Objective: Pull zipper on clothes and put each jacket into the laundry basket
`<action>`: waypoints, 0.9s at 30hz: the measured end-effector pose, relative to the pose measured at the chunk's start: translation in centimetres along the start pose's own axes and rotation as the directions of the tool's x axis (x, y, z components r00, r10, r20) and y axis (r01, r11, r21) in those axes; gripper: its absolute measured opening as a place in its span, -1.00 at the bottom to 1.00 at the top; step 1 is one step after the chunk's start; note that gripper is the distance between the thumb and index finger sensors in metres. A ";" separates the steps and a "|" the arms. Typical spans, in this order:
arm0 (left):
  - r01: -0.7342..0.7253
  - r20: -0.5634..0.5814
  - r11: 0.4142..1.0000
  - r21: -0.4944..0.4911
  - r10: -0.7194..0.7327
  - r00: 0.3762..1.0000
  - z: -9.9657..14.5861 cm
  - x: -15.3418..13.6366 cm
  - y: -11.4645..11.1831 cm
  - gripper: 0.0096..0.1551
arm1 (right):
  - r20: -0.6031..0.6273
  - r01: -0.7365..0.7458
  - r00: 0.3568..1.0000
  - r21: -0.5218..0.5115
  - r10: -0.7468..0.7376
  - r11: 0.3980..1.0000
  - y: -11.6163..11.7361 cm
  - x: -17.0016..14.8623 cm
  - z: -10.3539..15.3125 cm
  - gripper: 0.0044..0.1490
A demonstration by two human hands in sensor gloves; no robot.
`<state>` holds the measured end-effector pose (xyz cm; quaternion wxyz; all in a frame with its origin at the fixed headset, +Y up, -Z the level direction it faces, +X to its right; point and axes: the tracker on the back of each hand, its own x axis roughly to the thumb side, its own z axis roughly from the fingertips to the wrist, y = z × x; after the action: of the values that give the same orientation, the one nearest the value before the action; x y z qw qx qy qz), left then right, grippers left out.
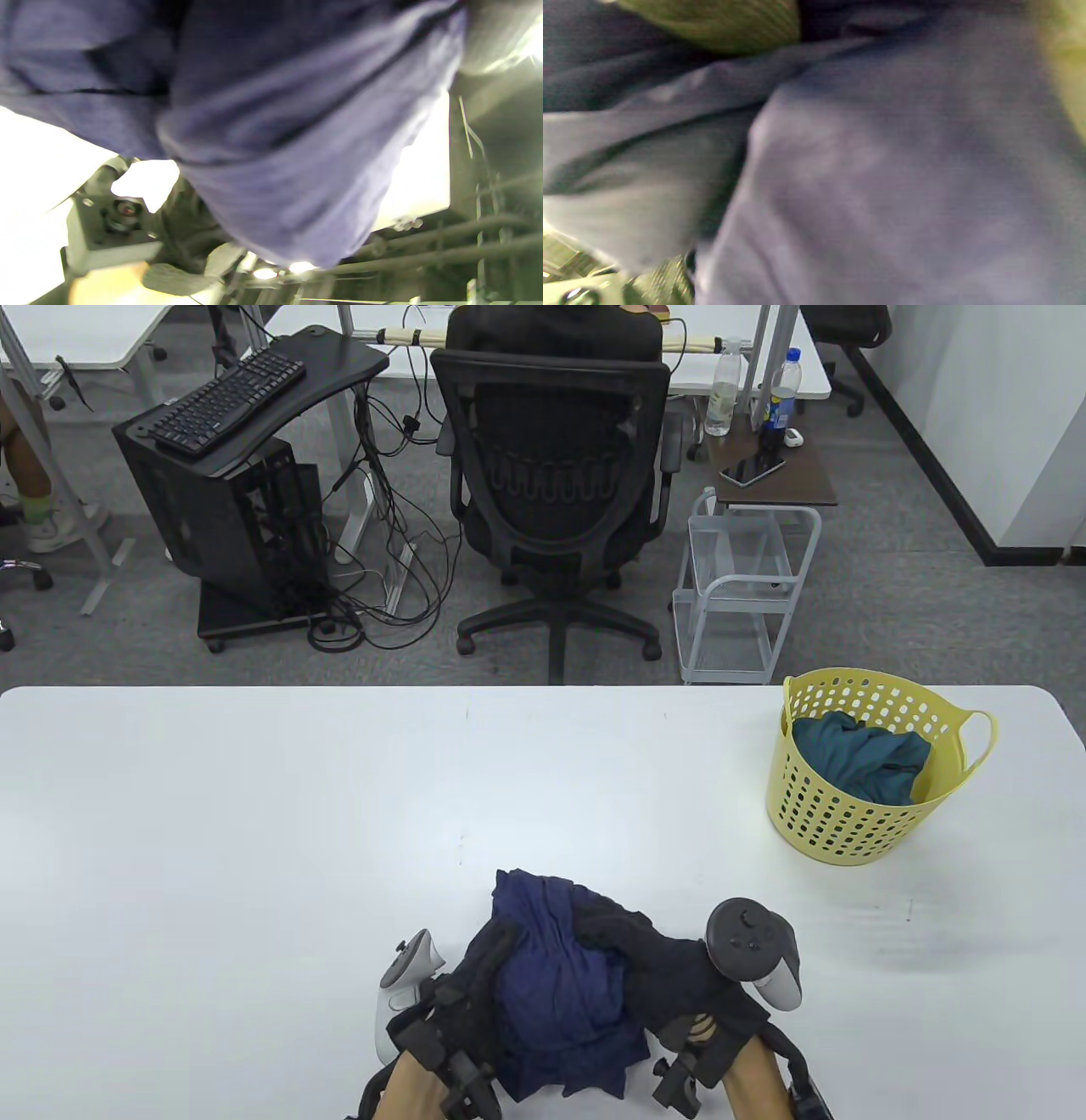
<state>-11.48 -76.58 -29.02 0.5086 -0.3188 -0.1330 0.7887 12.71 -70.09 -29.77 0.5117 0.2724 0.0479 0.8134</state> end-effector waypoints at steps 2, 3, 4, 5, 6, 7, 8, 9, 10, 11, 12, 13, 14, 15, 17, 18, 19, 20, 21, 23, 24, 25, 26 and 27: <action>0.118 0.012 0.992 0.041 -0.119 0.993 -0.2 0.3 -0.4 0.54 | 0.030 -0.074 0.996 -0.124 0.079 0.990 0.3 0.8 0.2 -0.49; 0.141 0.016 0.990 0.009 -0.141 0.990 -0.4 0.3 -0.7 0.56 | 0.057 -0.164 0.982 -0.221 0.180 0.961 0.4 1.5 0.4 -0.51; 0.125 0.009 0.992 -0.035 -0.125 0.992 -0.5 0.2 -1.0 0.58 | 0.090 -0.199 0.970 -0.235 0.225 0.951 0.5 2.0 0.3 -0.53; 0.099 0.006 0.992 -0.072 -0.099 0.995 -0.6 0.1 -1.4 0.58 | 0.102 -0.234 0.958 -0.266 0.268 0.935 0.7 2.7 0.5 -0.55; 0.088 0.012 0.994 -0.059 -0.088 0.996 -0.6 0.1 -1.5 0.55 | 0.113 -0.238 0.953 -0.294 0.281 0.926 0.8 3.3 0.5 -0.56; 0.104 0.011 0.994 -0.017 -0.103 0.995 -0.4 0.4 -1.5 0.51 | 0.112 -0.248 0.951 -0.277 0.287 0.928 0.9 3.7 0.5 -0.57; 0.158 0.016 0.987 0.027 -0.158 0.987 -0.3 0.7 -1.3 0.47 | 0.102 -0.276 0.945 -0.251 0.309 0.928 1.0 4.0 0.6 -0.58; 0.202 0.015 0.977 0.062 -0.204 0.979 -0.1 1.0 -1.1 0.42 | 0.097 -0.295 0.941 -0.236 0.325 0.926 0.8 4.1 0.7 -0.57; 0.226 0.014 0.967 0.116 -0.229 0.973 0.1 1.2 -0.8 0.37 | 0.105 -0.289 0.944 -0.187 0.311 0.939 0.5 4.2 0.7 -0.53; 0.211 0.020 0.969 0.130 -0.215 0.976 0.2 1.3 -0.5 0.33 | 0.111 -0.259 0.954 -0.160 0.278 0.953 0.0 4.1 0.8 -0.46; 0.174 0.038 0.978 0.118 -0.179 0.983 0.3 1.6 0.0 0.29 | 0.156 -0.144 0.974 -0.142 0.165 0.979 -0.8 3.8 1.0 -0.30; 0.131 0.074 0.986 0.104 -0.139 0.988 0.5 1.9 0.4 0.27 | 0.193 0.007 0.981 -0.149 0.022 0.989 -1.5 3.3 1.3 -0.21; 0.092 0.103 0.991 0.098 -0.102 0.989 0.7 2.2 0.7 0.26 | 0.212 0.126 0.973 -0.170 -0.089 0.977 -2.0 2.9 1.5 -0.18; 0.060 0.135 0.994 0.089 -0.072 0.988 0.9 2.6 0.9 0.25 | 0.216 0.234 0.958 -0.198 -0.190 0.952 -2.6 2.3 1.7 -0.10; -0.044 0.236 0.999 0.011 0.040 0.971 1.5 3.7 1.5 0.23 | 0.139 0.282 0.957 -0.253 -0.253 0.926 -3.9 0.2 2.1 0.16; -0.093 0.281 0.995 -0.041 0.101 0.954 1.7 4.2 1.5 0.23 | 0.079 0.256 0.967 -0.255 -0.244 0.933 -4.2 -0.9 2.1 0.26; -0.117 0.308 0.990 -0.079 0.136 0.942 1.8 4.6 1.5 0.22 | 0.044 0.246 0.969 -0.227 -0.242 0.942 -4.2 -1.7 2.0 0.32; -0.131 0.347 0.982 -0.136 0.171 0.922 1.9 5.0 1.6 0.22 | 0.014 0.269 0.963 -0.128 -0.270 0.955 -3.7 -2.7 1.7 0.38; -0.134 0.371 0.978 -0.160 0.185 0.910 2.0 5.2 1.6 0.22 | -0.020 0.304 0.952 -0.030 -0.305 0.952 -3.1 -3.3 1.5 0.44; -0.132 0.410 0.967 -0.220 0.214 0.887 2.0 5.5 1.6 0.21 | -0.105 0.362 0.932 0.212 -0.347 0.908 -0.8 -4.1 0.6 0.55; -0.141 0.415 0.961 -0.237 0.231 0.880 1.9 5.4 1.7 0.21 | -0.112 0.357 0.934 0.265 -0.339 0.896 0.2 -4.3 0.2 0.60; -0.152 0.413 0.954 -0.257 0.251 0.876 1.9 5.4 1.7 0.20 | -0.123 0.325 0.945 0.302 -0.302 0.896 1.7 -4.3 -0.5 0.62; -0.156 0.412 0.955 -0.252 0.252 0.876 1.9 5.3 1.9 0.20 | -0.131 0.292 0.956 0.324 -0.263 0.900 2.7 -4.3 -0.9 0.63; -0.155 0.414 0.960 -0.233 0.242 0.877 1.9 5.2 2.2 0.19 | -0.152 0.240 0.969 0.387 -0.195 0.890 3.9 -4.2 -1.4 0.63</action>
<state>-15.76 -72.74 -30.64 0.3482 -0.1926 -0.2862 0.8717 10.27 -75.27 -31.23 0.5291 0.3198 0.2722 0.7373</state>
